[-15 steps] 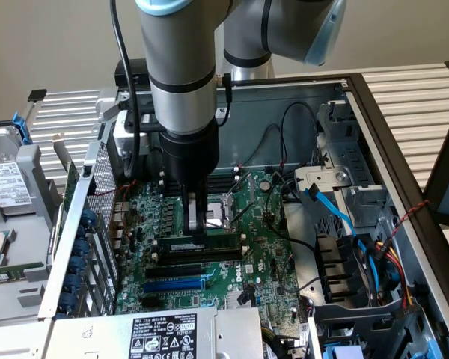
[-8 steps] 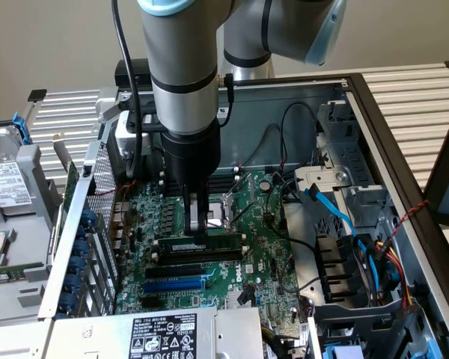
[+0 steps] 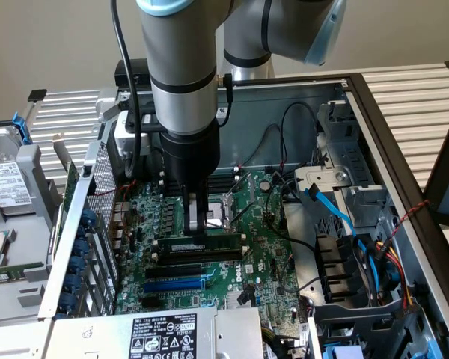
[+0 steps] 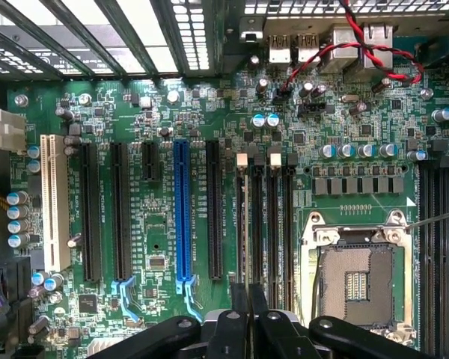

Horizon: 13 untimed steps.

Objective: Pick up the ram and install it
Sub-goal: 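Insert the ram into the slot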

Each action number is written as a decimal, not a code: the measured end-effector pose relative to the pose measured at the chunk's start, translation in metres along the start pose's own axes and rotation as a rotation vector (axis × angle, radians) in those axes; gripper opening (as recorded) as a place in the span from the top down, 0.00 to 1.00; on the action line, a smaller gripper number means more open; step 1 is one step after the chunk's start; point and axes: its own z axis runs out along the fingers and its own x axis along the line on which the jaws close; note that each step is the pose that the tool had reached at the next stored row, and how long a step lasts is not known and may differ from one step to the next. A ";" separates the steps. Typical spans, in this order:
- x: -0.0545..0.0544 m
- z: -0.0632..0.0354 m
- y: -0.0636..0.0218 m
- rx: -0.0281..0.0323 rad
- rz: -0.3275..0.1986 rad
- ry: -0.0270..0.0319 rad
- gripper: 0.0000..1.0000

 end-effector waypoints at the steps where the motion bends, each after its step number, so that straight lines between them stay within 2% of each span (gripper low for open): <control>1: 0.000 0.0004 0.0007 -0.0004 0.000 -0.0001 0.88; 13: 0.000 0.0022 0.0012 -0.0012 0.000 0.0002 0.88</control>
